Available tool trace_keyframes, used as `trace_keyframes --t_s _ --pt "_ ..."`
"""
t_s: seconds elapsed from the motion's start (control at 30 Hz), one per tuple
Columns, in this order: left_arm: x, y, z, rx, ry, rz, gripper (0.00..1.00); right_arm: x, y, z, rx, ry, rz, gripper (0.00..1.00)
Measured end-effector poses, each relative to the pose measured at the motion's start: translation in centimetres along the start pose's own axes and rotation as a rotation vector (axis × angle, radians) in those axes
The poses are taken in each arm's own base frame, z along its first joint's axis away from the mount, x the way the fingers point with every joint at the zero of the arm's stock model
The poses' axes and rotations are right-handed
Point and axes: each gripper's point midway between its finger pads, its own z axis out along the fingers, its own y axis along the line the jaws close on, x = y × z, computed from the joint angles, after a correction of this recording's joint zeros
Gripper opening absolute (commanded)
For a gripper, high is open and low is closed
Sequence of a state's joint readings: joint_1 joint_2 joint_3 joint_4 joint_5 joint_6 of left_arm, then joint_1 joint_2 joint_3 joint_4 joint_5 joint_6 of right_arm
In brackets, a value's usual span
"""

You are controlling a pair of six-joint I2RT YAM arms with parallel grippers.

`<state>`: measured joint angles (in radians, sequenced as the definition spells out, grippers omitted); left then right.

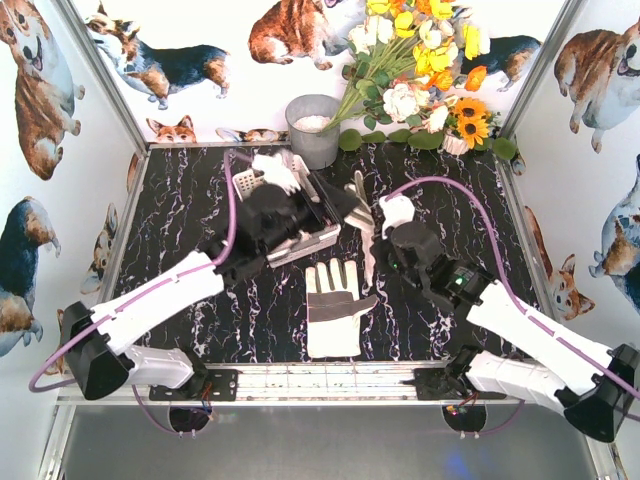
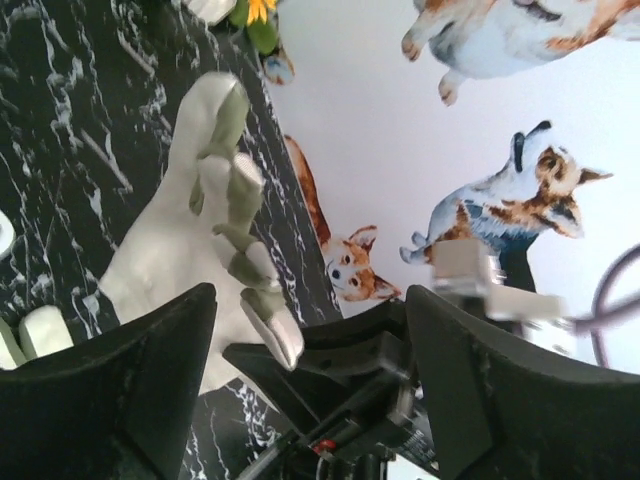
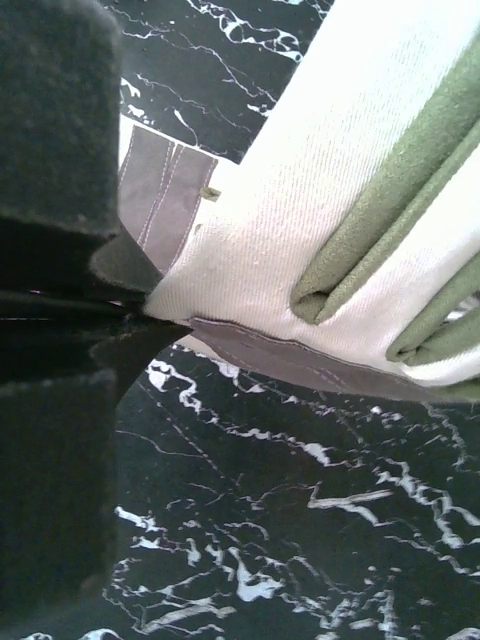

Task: Put the gloves into the storage basket
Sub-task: Turn over the glove.

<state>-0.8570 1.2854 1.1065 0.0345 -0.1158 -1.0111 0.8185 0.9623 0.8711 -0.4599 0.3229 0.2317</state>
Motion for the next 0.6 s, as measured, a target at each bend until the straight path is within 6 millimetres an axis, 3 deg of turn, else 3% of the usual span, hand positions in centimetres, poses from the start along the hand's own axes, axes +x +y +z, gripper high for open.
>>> trace_keyframes --t_s 0.17,0.3,0.4,0.5,0.6 --pt "-3.9 -0.9 -1.7 0.0 -0.005 0.116 0.87 1.7 -2.6 0.2 0.021 0.103 0.117 0.0" --pt "-5.6 0.9 -3.6 0.0 0.018 0.183 0.91 2.9 -2.7 -0.3 -0.052 0.209 0.204 0.0" --pt "-4.9 3.6 -4.6 0.018 0.083 0.201 0.91 3.0 -1.0 -1.2 -0.19 0.255 0.264 0.0" --pt "-2.7 6.6 -4.8 0.012 0.186 0.213 0.92 2.7 1.5 -2.5 -0.356 0.29 0.311 0.0" --pt "0.0 7.7 -5.5 0.048 0.297 0.23 0.95 1.6 4.5 -4.4 -0.546 0.309 0.347 0.0"
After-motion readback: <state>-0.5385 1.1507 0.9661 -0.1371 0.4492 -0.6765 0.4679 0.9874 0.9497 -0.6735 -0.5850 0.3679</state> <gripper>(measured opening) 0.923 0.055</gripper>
